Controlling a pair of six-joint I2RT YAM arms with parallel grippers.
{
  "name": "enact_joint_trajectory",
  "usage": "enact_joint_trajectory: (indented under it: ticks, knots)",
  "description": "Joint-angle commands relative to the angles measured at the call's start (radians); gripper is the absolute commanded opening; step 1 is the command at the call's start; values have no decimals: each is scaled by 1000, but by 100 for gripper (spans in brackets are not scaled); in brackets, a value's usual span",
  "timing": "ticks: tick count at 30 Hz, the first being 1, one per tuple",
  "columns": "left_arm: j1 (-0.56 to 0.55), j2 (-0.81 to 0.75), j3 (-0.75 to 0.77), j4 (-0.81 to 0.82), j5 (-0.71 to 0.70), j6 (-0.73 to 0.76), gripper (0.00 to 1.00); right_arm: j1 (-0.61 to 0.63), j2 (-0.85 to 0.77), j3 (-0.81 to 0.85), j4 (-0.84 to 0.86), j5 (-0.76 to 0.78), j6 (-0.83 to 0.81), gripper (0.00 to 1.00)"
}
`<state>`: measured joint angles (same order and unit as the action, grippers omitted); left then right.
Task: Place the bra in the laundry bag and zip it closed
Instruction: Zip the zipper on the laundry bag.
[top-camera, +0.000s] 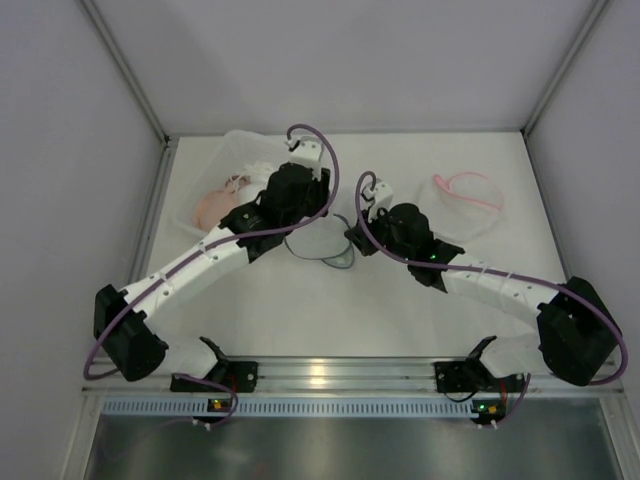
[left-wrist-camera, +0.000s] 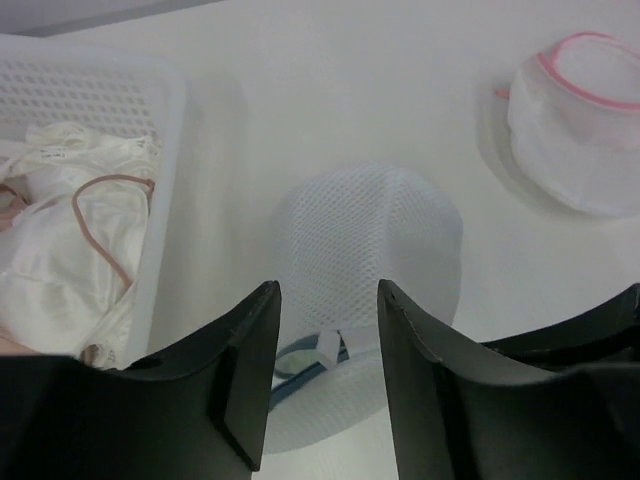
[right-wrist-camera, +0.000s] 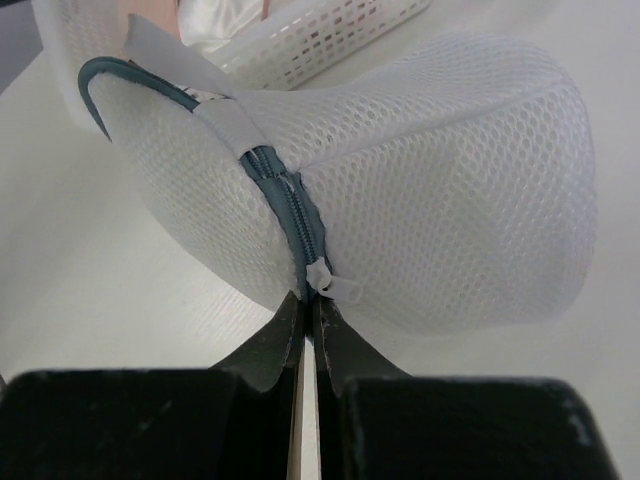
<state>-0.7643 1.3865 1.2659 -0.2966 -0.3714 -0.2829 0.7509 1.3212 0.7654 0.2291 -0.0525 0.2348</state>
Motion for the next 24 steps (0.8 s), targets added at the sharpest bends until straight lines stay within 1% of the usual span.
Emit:
enact_joint_trajectory:
  ticks: [1, 3, 4, 5, 6, 8, 9, 12, 15, 19, 24]
  knots:
    - [19, -84, -33, 39, 75, 96, 52, 13, -45, -6, -28, -55, -65, 0]
    - [23, -121, -62, 40, 124, 129, 67, 11, -57, -17, -48, -64, -68, 0]
    - [23, -135, -74, 51, 146, 146, 77, 10, -60, -15, -59, -76, -72, 0]
    - [23, -147, -86, 54, 167, 169, 89, 10, -62, -14, -71, -82, -77, 0]
    - [23, -170, -106, 54, 178, 180, 91, 10, -59, 0, -108, -95, -87, 0]
    - [23, -196, -123, 53, 216, 223, 92, 10, -47, 17, -146, -109, -103, 0]
    - [23, -228, -149, 54, 301, 243, 92, 8, -40, 34, -171, -113, -121, 0]
    - [23, -292, -215, 59, 464, 330, 92, 7, -42, 28, -192, -112, -137, 0]
    - [23, -308, -244, 48, 531, 376, 92, -2, -57, 14, -200, -119, -143, 0]
    - [23, -273, -247, 19, 632, 405, 89, -5, -86, 2, -226, -136, -166, 0]
    - [23, -173, -220, -15, 704, 422, 88, -7, -111, -24, -275, -152, -203, 0]
